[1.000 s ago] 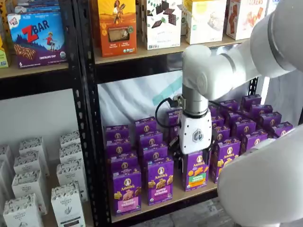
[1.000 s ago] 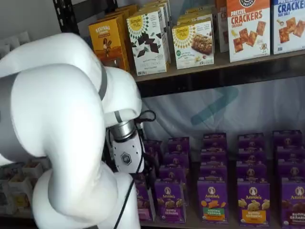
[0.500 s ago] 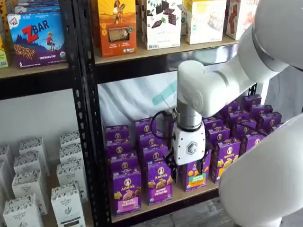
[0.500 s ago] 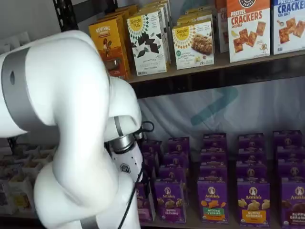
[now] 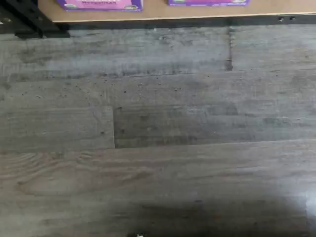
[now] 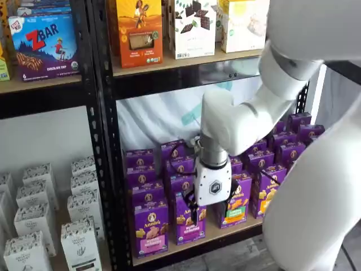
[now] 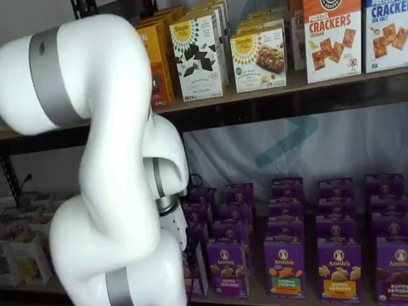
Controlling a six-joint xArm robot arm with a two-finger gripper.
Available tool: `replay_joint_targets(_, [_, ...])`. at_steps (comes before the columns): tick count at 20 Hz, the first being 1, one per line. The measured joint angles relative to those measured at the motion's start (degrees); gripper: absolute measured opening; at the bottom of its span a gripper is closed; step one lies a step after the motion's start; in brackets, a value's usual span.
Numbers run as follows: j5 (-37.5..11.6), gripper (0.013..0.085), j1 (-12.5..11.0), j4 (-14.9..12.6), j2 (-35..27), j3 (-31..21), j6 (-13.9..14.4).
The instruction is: Pick up the purple box with a pink patch in the middle, on the bottom shelf, the first box from the left
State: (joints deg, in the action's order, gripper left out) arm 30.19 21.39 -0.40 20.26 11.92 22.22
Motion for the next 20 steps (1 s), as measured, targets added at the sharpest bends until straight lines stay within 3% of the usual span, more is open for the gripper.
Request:
replay_joint_targets(6, [-4.3, 0.085, 0.7, 1.0, -12.3, 6.6, -0.2])
replay_joint_targets(13, [-9.4, 0.085, -1.9, -0.2, -25.4, 15.5, -1.8])
replay_joint_targets(20, [-13.0, 0.085, -2.3, 2.3, -36.8, 24.0, -4.7])
